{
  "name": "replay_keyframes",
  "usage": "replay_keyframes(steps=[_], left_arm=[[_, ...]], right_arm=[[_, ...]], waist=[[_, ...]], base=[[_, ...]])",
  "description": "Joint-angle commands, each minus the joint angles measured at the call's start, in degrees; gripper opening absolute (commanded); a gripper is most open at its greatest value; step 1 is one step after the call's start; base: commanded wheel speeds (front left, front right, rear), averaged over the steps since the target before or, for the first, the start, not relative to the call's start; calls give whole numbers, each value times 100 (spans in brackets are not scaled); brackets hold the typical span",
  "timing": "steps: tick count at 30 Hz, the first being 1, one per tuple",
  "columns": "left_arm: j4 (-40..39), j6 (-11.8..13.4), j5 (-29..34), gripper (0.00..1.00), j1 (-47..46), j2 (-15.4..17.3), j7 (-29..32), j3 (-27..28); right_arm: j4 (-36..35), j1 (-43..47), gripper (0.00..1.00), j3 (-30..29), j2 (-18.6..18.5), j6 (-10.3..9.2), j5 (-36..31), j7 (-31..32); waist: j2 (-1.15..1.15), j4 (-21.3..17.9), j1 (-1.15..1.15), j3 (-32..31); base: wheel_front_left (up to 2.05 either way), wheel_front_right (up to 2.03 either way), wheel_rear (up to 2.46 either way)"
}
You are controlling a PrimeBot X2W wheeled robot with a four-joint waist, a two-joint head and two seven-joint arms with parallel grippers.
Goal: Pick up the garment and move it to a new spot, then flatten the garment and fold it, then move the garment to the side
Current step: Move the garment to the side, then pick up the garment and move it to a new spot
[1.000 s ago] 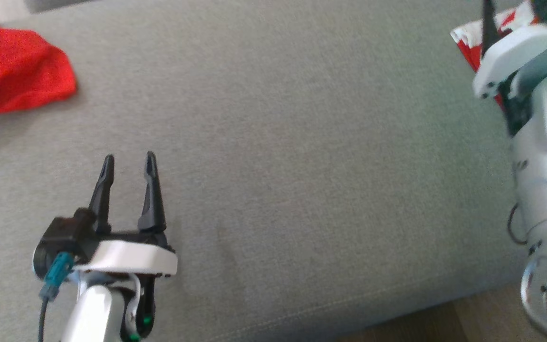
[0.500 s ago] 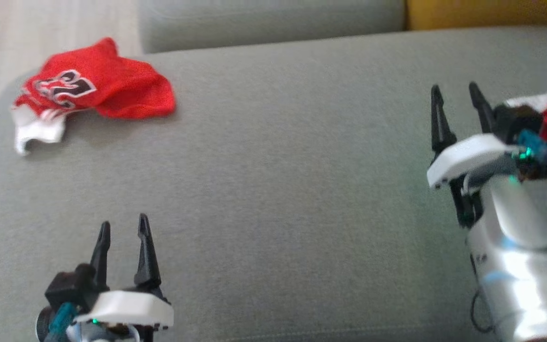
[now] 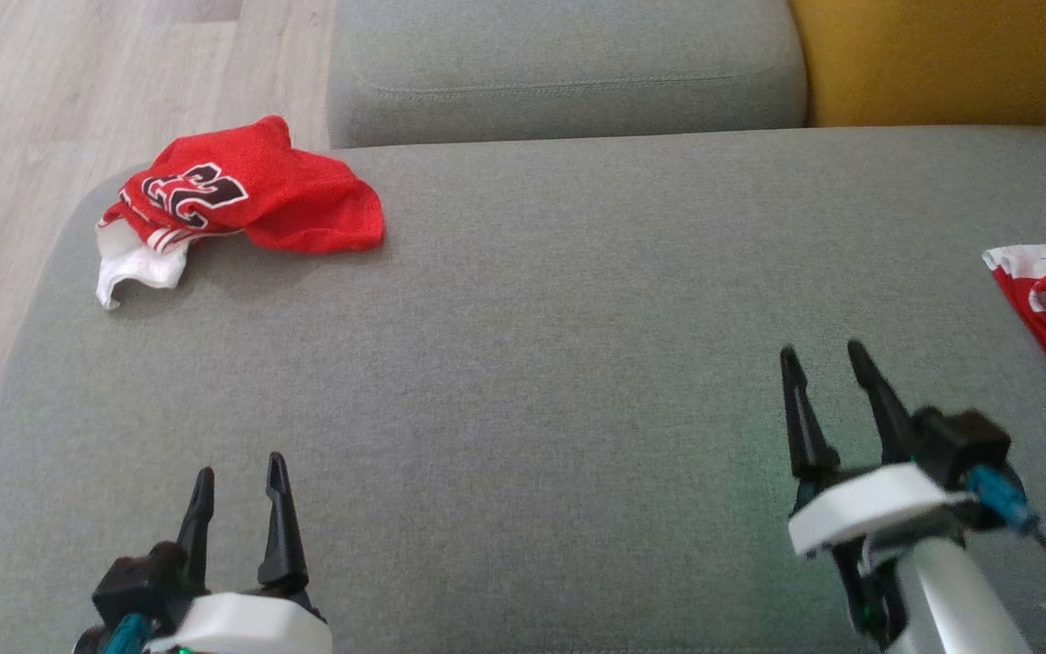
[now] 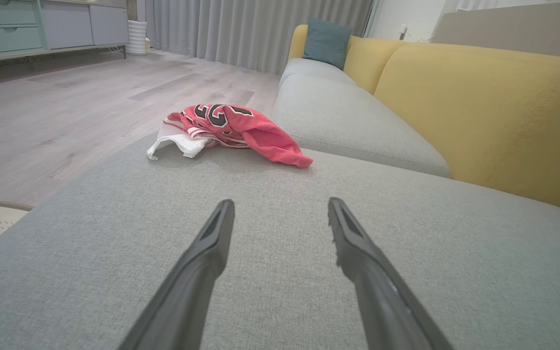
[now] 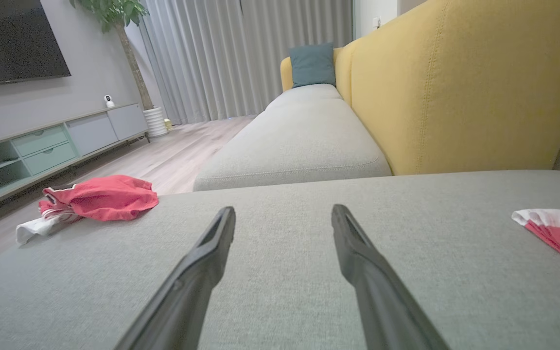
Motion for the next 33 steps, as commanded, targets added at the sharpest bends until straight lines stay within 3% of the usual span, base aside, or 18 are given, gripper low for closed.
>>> replay_keyframes(steps=[1, 9, 23, 28, 33], left_arm=[[-162, -25, 80, 100, -164, -34, -69, 206], [-117, -94, 86, 100, -147, -37, -69, 235], [-40, -169, 105, 100, -169, -37, -69, 269], [-7, -202, 104, 100, -214, -38, -69, 246], [-31, -244, 176, 100, -226, -38, -69, 214]], right_arm=[[-451, 55, 100, 205, 42, 41, 86, 43], [-1016, 504, 100, 364, 43, 41, 235, 269], [-1170, 623, 100, 353, 43, 41, 210, 384], [-1224, 649, 100, 330, 43, 41, 139, 417], [-1292, 739, 100, 305, 43, 41, 137, 432]], waist=[[0, -36, 0, -7], [0, -113, 0, 9], [0, -85, 0, 2], [0, 126, 0, -11], [0, 645, 0, -72]], base=[[0, 0, 0], [0, 0, 0], [0, 0, 0], [0, 0, 0], [0, 0, 0]])
